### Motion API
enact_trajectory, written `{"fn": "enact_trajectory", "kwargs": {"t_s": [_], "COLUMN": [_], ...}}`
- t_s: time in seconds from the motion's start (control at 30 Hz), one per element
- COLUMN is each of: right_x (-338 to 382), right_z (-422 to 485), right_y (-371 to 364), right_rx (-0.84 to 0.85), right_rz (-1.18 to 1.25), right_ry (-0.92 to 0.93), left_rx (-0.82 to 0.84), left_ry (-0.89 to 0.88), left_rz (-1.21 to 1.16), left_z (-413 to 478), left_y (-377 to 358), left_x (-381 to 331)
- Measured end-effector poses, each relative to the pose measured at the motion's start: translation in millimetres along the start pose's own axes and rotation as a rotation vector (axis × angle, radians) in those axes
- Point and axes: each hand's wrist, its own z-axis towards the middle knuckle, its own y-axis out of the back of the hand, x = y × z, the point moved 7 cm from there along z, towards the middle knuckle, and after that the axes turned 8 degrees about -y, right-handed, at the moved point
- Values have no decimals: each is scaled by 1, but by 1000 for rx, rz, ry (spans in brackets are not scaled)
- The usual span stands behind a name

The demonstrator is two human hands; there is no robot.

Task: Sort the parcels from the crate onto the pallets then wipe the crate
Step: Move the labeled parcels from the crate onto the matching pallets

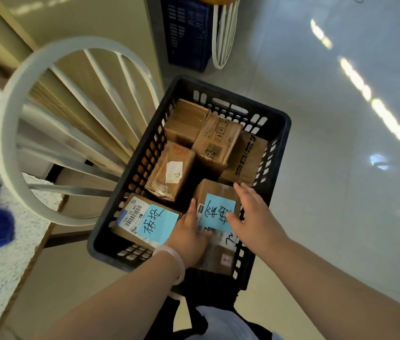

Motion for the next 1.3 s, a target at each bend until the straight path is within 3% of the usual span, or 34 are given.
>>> {"fn": "enact_trajectory", "kwargs": {"t_s": [0.13, 0.23, 0.3, 0.63, 0.97, 1.13, 1.3], "right_x": [-3, -9, -10, 1, 61, 89, 94], "right_z": [12, 10, 4, -3, -25, -36, -38], "right_y": [-19, -38, -46, 1, 74, 94, 101], "right_rx": [71, 229, 290, 54, -11, -50, -54], "right_rz": [139, 313, 345, 501, 693, 732, 775], "right_ry": [-208, -444, -506, -459, -255, -170, -117], "left_rx": [-42, -47, -46, -177, -302, -433, -455], "left_ry": [39, 53, 62, -75, -210, -328, -355], "left_rz": [-82, -115, -144, -185, -237, -57, -25], "left_z": [0, -1, -1, -23, -60, -75, -80], "left_y": [9, 10, 11, 44, 120, 153, 166], "left_x": [0, -1, -1, -50, -111, -141, -145]}}
